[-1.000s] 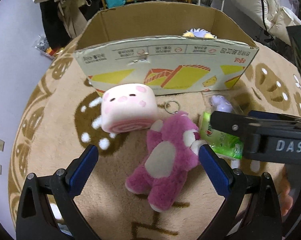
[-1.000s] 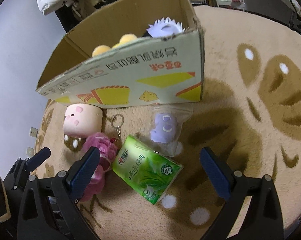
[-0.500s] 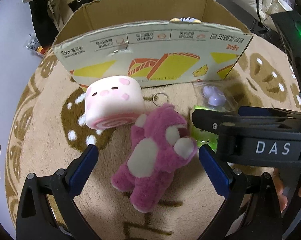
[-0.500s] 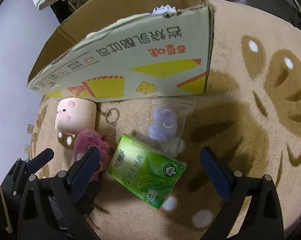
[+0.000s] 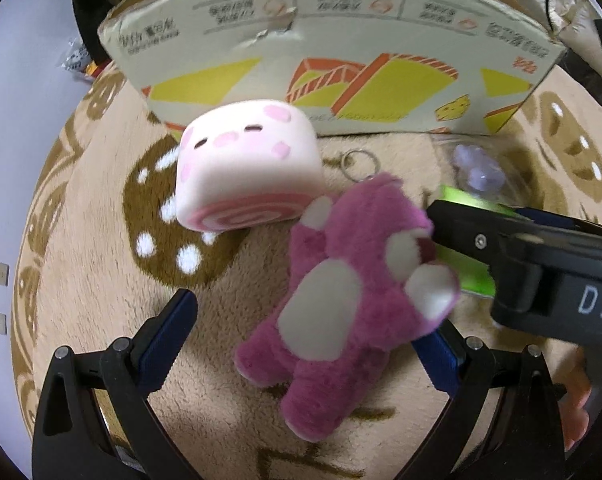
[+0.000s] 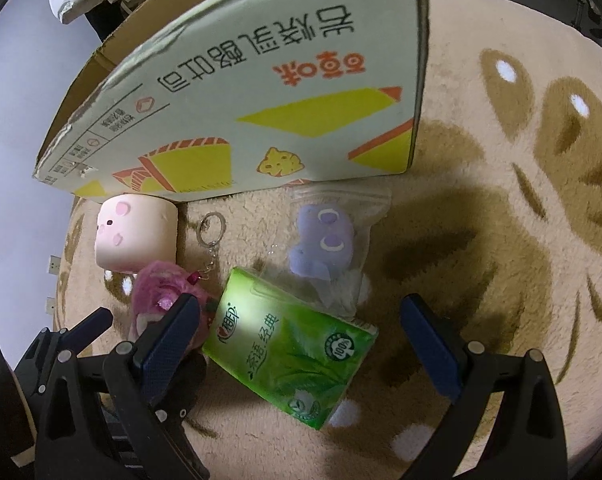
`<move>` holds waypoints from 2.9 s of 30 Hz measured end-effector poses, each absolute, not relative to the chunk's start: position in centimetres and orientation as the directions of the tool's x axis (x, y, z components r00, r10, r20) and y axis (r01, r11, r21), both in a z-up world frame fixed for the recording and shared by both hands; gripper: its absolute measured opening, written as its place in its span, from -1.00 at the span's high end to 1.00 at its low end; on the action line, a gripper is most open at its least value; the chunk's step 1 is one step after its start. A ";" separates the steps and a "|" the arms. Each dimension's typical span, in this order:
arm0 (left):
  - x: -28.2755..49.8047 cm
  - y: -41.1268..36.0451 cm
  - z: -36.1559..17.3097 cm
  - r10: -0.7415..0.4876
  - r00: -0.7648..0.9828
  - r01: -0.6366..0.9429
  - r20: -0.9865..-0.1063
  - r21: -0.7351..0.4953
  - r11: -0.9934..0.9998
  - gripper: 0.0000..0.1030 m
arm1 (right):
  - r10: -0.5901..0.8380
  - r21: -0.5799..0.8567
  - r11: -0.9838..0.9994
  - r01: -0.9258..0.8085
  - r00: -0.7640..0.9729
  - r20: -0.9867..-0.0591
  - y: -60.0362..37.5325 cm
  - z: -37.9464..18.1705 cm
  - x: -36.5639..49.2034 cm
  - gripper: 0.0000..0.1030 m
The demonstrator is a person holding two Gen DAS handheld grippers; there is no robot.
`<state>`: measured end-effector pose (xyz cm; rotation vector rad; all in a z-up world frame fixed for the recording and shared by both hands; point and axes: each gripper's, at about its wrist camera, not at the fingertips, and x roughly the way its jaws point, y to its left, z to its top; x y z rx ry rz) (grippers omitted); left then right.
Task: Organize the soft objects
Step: 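Grasp the pink bear with the left tool while the right tool grasps the green tissue pack, then lift the pink bear with the left tool while the right tool carries the green tissue pack over the box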
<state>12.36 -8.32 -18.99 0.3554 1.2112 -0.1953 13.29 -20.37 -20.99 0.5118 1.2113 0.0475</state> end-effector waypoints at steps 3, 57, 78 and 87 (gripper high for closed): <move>12.6 -8.0 -19.6 0.064 0.335 0.326 -0.940 0.179 0.928 -0.89 | 0.279 0.375 0.897 0.233 0.360 -0.890 -19.3 -21.4 13.5 -1.00; 5.9 -5.1 -3.6 -0.096 0.804 0.217 -0.586 0.140 0.966 0.04 | 0.194 0.333 0.942 -0.035 0.868 -0.458 -21.0 -6.1 6.3 -0.58; 9.5 -6.2 4.4 -0.106 0.924 0.182 -0.366 0.179 0.967 0.04 | 0.132 0.261 0.963 -0.063 0.958 -0.256 -22.6 1.5 7.4 -0.58; 12.7 -7.1 4.1 -0.069 0.934 0.140 -0.349 0.182 0.973 0.03 | 0.128 0.254 0.965 -0.066 0.963 -0.236 -24.3 2.0 10.3 -0.58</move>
